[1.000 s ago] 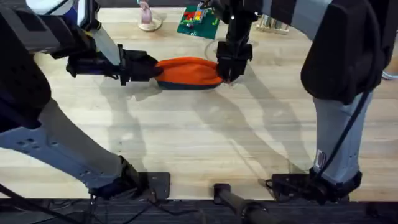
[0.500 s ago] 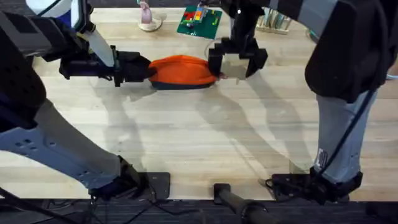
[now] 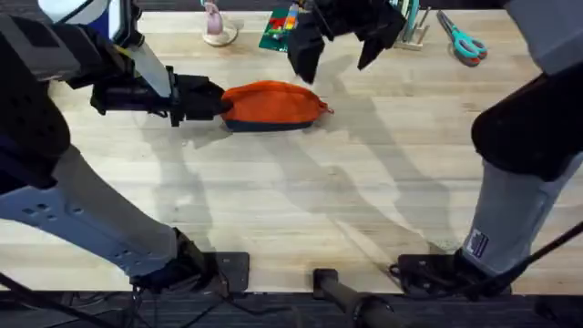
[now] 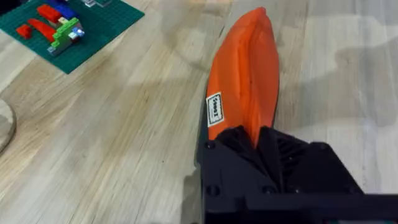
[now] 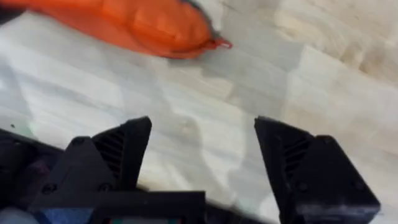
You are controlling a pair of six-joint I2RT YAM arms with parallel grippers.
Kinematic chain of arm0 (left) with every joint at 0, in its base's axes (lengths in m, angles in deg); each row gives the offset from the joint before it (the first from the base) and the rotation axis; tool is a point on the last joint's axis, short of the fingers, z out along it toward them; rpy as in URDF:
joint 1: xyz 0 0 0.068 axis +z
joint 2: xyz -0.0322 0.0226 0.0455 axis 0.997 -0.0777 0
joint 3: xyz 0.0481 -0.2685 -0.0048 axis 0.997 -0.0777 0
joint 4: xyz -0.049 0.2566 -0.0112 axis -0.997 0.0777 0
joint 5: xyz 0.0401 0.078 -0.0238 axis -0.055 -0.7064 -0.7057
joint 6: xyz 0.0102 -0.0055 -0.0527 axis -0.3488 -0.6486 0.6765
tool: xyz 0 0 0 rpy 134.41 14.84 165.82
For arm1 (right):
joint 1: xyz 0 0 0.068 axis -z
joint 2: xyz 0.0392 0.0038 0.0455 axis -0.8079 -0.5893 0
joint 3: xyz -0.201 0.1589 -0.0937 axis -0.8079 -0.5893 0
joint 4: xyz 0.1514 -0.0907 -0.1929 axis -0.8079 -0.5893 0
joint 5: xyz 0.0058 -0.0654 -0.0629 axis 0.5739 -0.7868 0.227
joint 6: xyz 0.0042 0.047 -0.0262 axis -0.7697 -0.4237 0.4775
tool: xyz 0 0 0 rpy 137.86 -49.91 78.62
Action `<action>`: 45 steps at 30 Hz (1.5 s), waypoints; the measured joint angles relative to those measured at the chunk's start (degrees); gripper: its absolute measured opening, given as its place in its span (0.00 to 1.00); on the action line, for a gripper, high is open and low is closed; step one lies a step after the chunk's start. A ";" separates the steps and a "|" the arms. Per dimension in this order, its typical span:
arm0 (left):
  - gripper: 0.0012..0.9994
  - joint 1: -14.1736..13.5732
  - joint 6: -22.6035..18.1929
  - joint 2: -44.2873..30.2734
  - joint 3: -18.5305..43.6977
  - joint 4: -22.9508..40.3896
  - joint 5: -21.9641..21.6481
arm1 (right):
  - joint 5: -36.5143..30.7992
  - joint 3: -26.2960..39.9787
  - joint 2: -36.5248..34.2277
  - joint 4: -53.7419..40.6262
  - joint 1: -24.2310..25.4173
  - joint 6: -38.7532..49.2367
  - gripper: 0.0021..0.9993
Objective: Unzip the bag, pick up the pens from the table one at a time and place them inside, then zip the bag closed.
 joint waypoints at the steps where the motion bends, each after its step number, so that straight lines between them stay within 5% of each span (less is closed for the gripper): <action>1: 0.04 0.00 0.00 0.00 0.00 0.00 0.00 | -0.26 0.42 0.13 -0.29 -0.67 1.61 1.00; 9: 0.08 0.00 -0.11 0.00 0.00 0.09 0.03 | -2.97 1.06 0.24 -0.33 -5.33 9.22 1.00; 11: 0.28 0.00 0.12 0.00 0.00 0.24 0.82 | -4.00 1.06 0.78 -0.33 -6.18 10.09 1.00; 15: 0.90 -0.30 0.03 0.00 0.00 1.04 2.98 | -5.55 1.06 3.13 -0.33 -6.62 10.98 1.00; 16: 0.97 -0.34 0.15 0.00 0.00 1.53 3.34 | -5.85 1.06 3.79 -0.33 -6.49 11.07 1.00; 31: 1.00 -0.44 0.22 0.45 0.00 6.20 4.02 | -7.77 1.08 7.72 -0.33 -4.66 11.46 1.00; 37: 1.00 -0.44 1.41 9.58 0.00 6.32 0.97 | -7.75 0.91 13.54 -0.33 -3.59 12.07 1.00; 40: 1.00 -0.44 5.32 16.68 0.00 4.17 -0.93 | -7.75 -0.52 17.71 -0.33 -1.55 12.96 1.00; 45: 1.00 -0.44 17.69 26.48 0.02 0.12 -7.28 | -7.78 -6.86 24.48 -0.23 1.81 15.64 1.00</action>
